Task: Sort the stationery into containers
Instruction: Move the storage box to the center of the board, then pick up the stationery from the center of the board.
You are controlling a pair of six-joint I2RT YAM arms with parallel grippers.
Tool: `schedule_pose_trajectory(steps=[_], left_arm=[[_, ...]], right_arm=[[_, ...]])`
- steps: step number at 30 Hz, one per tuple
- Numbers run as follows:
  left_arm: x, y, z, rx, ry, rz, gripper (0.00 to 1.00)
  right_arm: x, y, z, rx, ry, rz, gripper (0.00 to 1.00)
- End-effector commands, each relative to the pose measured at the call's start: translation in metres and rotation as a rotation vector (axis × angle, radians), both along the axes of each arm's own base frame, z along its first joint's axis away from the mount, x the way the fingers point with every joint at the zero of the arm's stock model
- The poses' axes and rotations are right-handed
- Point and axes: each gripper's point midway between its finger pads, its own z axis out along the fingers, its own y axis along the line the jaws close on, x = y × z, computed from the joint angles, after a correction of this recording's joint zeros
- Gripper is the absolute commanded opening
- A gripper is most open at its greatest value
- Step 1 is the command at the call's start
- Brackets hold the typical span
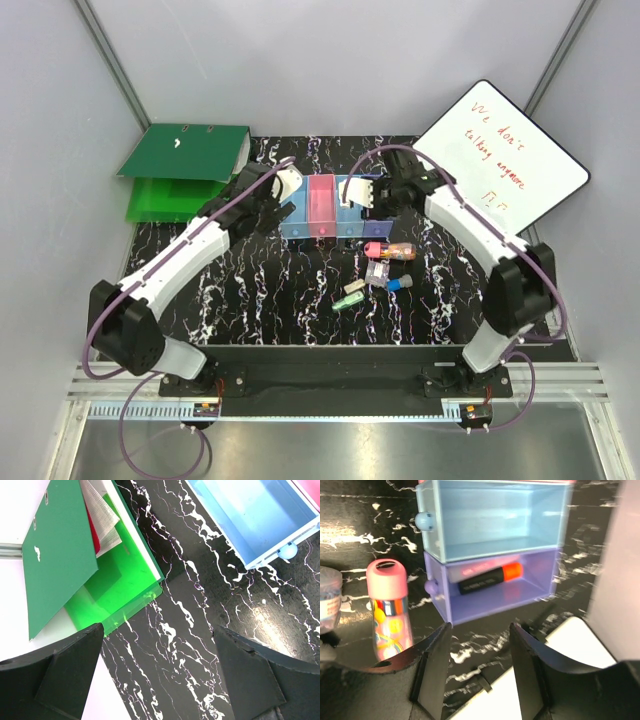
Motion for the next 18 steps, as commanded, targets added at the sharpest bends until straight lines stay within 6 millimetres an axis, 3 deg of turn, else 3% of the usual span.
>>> schedule_pose_trajectory(steps=[1, 2, 3, 4, 5, 8, 12, 18], left_arm=[[0.003, -0.002, 0.035, -0.051, -0.086, -0.019, 0.99], [0.002, -0.002, 0.036, -0.05, -0.09, -0.022, 0.99], [0.001, -0.003, 0.037, -0.056, -0.088, -0.033, 0.99], [0.0, -0.004, 0.038, -0.059, -0.086, -0.042, 0.99], [-0.002, -0.005, 0.04, -0.069, -0.09, -0.05, 0.99], [-0.006, -0.009, 0.043, -0.096, -0.084, -0.07, 0.99], [-0.007, -0.01, 0.042, -0.098, -0.075, -0.075, 0.99], [-0.007, -0.009, 0.042, -0.09, -0.069, -0.075, 0.99]], right_arm=[[-0.032, -0.016, 0.031, 0.004, -0.038, -0.016, 0.57], [-0.038, -0.02, 0.028, 0.001, -0.031, -0.016, 0.56], [-0.05, -0.026, 0.013, -0.018, 0.003, -0.016, 0.56], [-0.057, -0.03, 0.013, -0.014, 0.003, -0.017, 0.56], [-0.067, -0.036, -0.002, -0.027, 0.04, -0.021, 0.56], [-0.082, -0.044, -0.018, -0.026, 0.091, -0.043, 0.55], [-0.086, -0.051, -0.033, -0.012, 0.127, -0.056, 0.55], [-0.068, -0.065, -0.06, -0.009, 0.175, -0.108, 0.55]])
